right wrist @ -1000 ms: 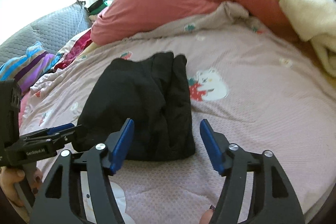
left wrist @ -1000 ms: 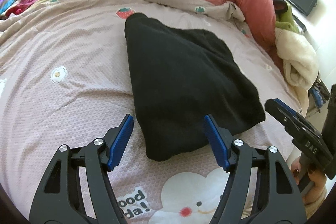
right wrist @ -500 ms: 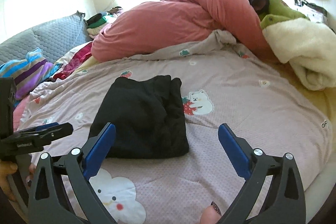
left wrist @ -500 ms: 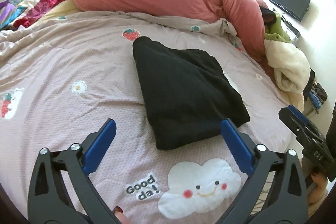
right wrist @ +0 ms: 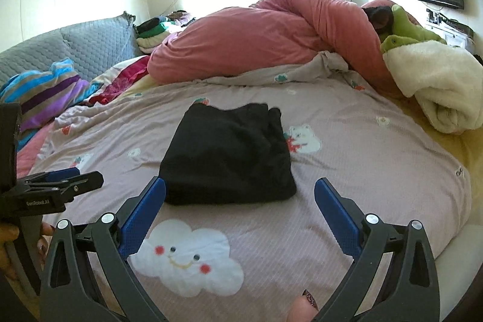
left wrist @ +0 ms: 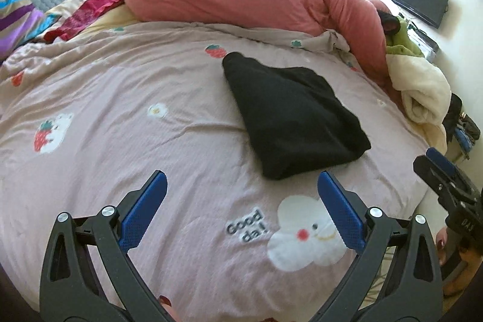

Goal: Fold small clothes

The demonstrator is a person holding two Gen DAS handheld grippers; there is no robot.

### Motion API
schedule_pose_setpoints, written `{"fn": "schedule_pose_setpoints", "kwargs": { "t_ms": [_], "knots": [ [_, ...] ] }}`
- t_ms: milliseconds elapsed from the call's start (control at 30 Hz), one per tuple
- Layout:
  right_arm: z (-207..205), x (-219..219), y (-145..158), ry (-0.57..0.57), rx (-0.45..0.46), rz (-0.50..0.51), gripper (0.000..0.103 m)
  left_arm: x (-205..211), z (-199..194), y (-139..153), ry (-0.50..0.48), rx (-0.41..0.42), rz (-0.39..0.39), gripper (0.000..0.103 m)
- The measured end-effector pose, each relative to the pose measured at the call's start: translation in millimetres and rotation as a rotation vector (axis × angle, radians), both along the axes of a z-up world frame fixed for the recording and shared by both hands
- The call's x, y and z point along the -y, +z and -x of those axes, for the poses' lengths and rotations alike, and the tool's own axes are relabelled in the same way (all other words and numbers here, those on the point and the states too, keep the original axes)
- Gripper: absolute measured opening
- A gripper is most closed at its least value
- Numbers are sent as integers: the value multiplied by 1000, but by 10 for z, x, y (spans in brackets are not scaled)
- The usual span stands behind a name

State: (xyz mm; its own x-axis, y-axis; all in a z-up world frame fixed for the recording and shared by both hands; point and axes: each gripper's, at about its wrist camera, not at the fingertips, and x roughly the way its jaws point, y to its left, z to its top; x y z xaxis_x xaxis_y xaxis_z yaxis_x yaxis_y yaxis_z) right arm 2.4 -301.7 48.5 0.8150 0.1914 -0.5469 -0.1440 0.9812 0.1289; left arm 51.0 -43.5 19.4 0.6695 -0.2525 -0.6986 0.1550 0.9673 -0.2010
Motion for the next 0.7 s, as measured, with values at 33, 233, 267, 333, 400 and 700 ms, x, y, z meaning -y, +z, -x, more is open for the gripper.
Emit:
{"fn": "schedule_pose_setpoints", "kwargs": {
  "t_ms": [33,233,267,333,400,700],
  "knots": [
    [23,-23,-33,1,-9,-1,98,-21,22,-18,3,-2,0,94],
    [101,-110,-209,16,-44,9,98,-105,139,-141,33,-15,-13,94],
    [114,-124,-243,18,-49,19,98,-110,157,-157,36,-15,-13,94],
    [130,-142,-318,16,-60,36,98,-115,180,-192,40,-16,-12,94],
    [130,-155,-400,18,-78,41,98,-110,191,-239,44,-17,-9,94],
    [62,-198,-614,30,-124,70,98,-75,164,-394,60,-51,-23,94]
  ]
}}
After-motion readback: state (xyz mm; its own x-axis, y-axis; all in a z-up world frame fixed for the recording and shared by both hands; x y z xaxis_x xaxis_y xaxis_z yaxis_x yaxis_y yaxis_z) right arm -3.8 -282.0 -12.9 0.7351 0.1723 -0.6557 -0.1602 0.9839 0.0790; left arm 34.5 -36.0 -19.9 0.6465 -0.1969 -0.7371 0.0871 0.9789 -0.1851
